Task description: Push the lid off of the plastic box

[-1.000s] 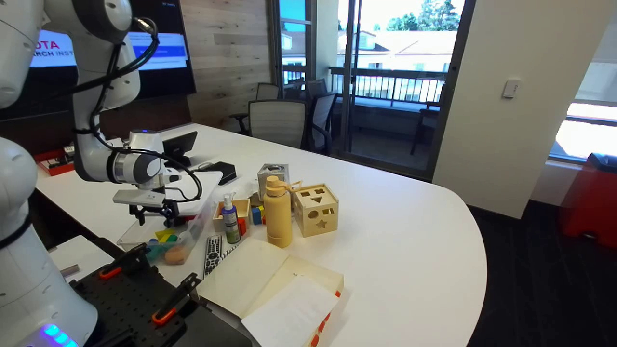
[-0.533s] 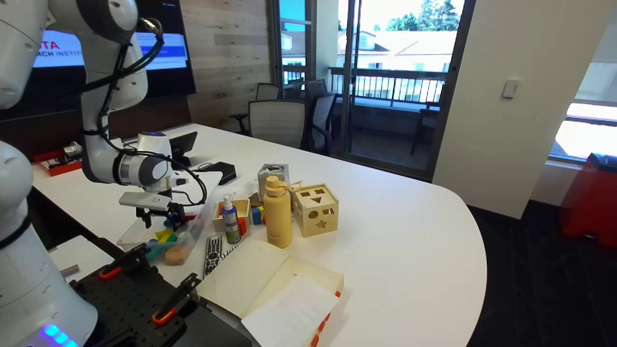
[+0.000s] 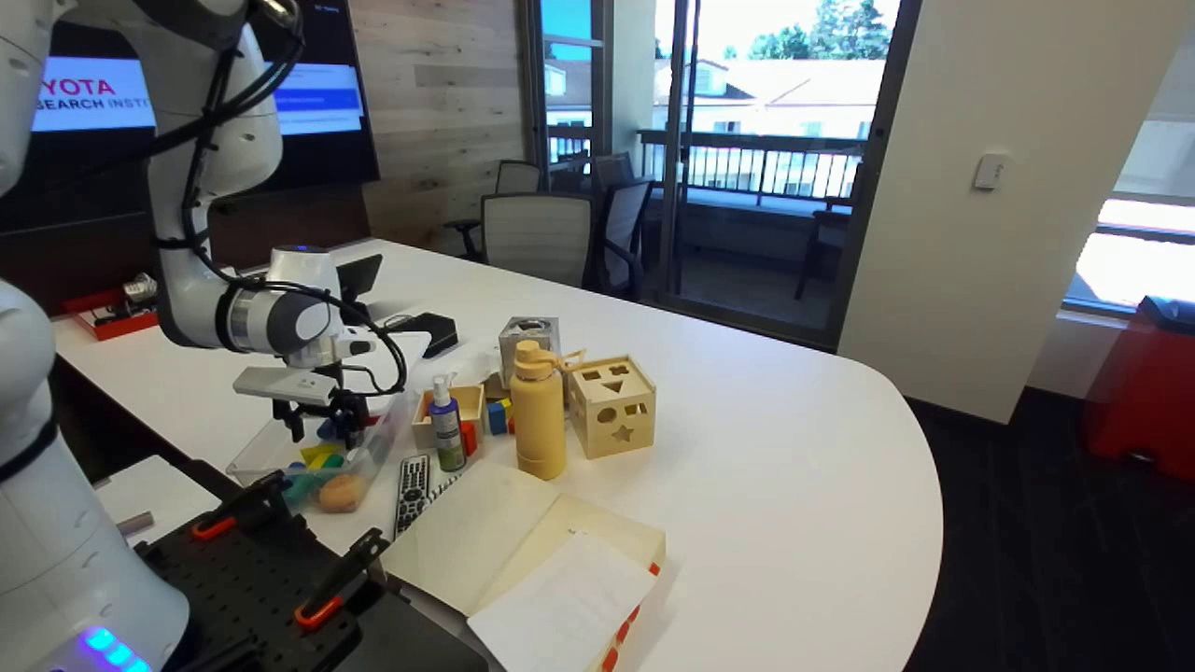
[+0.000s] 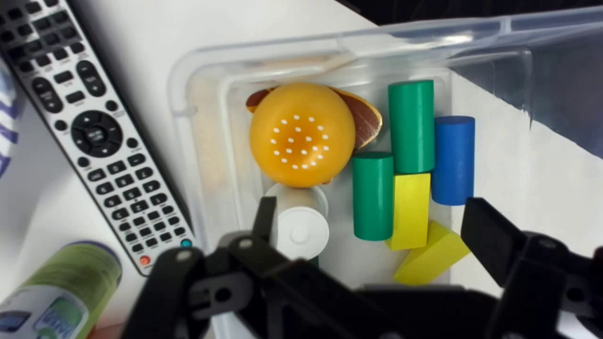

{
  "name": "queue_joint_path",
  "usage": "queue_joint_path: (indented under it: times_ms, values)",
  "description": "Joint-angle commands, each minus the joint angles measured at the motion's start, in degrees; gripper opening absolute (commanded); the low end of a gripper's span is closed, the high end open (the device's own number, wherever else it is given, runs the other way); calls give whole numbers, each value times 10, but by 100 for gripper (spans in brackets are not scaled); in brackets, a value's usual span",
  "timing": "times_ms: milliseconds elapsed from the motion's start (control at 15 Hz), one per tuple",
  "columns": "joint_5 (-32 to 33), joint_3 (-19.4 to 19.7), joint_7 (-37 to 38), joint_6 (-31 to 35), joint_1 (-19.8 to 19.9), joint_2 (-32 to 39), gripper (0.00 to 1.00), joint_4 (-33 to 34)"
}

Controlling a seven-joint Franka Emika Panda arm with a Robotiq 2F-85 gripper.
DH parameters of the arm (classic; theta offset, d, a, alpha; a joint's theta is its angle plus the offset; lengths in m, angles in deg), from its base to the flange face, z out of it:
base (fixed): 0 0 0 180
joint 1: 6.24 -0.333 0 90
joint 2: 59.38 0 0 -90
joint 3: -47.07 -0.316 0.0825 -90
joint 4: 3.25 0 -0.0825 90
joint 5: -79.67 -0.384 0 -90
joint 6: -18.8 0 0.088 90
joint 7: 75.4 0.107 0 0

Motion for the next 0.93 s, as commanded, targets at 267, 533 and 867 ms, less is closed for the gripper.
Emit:
queue_joint_path:
  times_ms: [267,533,867]
  values:
    - [-13,-1,2,-88,1,-219,100,-83]
    - [-21,0,7,-166,-9,-317,100,-88]
    - [-24,8,0,-231,-10,-370,100,-73]
